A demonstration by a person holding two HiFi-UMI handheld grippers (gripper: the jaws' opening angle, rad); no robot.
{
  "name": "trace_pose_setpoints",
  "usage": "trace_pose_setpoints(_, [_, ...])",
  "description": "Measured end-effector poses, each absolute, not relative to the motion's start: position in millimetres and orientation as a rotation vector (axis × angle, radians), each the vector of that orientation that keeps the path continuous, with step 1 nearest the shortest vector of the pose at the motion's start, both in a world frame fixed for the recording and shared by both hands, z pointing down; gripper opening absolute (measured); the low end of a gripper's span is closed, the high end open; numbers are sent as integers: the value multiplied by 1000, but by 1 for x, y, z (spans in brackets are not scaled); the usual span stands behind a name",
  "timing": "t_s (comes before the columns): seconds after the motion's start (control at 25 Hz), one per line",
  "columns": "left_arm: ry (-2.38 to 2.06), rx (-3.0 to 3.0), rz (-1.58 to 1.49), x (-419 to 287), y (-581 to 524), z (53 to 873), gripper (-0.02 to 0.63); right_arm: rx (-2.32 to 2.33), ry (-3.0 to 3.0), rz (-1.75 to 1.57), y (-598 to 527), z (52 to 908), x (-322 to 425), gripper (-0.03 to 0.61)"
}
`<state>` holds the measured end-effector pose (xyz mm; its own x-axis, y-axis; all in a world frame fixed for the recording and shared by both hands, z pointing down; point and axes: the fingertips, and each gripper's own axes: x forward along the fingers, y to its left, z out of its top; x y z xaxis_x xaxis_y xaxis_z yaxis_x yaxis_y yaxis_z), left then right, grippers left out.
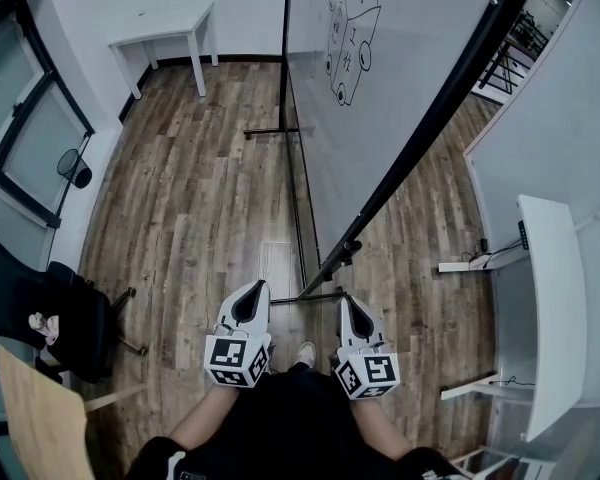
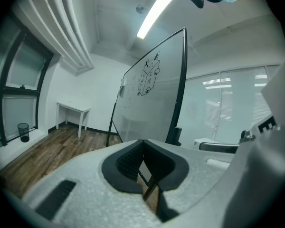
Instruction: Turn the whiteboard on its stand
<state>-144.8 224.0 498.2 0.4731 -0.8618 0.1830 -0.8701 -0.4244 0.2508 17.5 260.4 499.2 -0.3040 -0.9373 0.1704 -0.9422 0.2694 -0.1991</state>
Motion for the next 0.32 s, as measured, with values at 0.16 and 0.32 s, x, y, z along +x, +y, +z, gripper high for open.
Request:
trace_pose_setpoints(0.16, [-1465, 2416, 40, -143, 224, 499, 15, 1843, -2488, 411, 260, 499, 18, 12])
trace_pose_setpoints(0.32, [-1459, 2416, 38, -143, 223, 499, 15, 1857, -2477, 417, 260, 501, 19, 12])
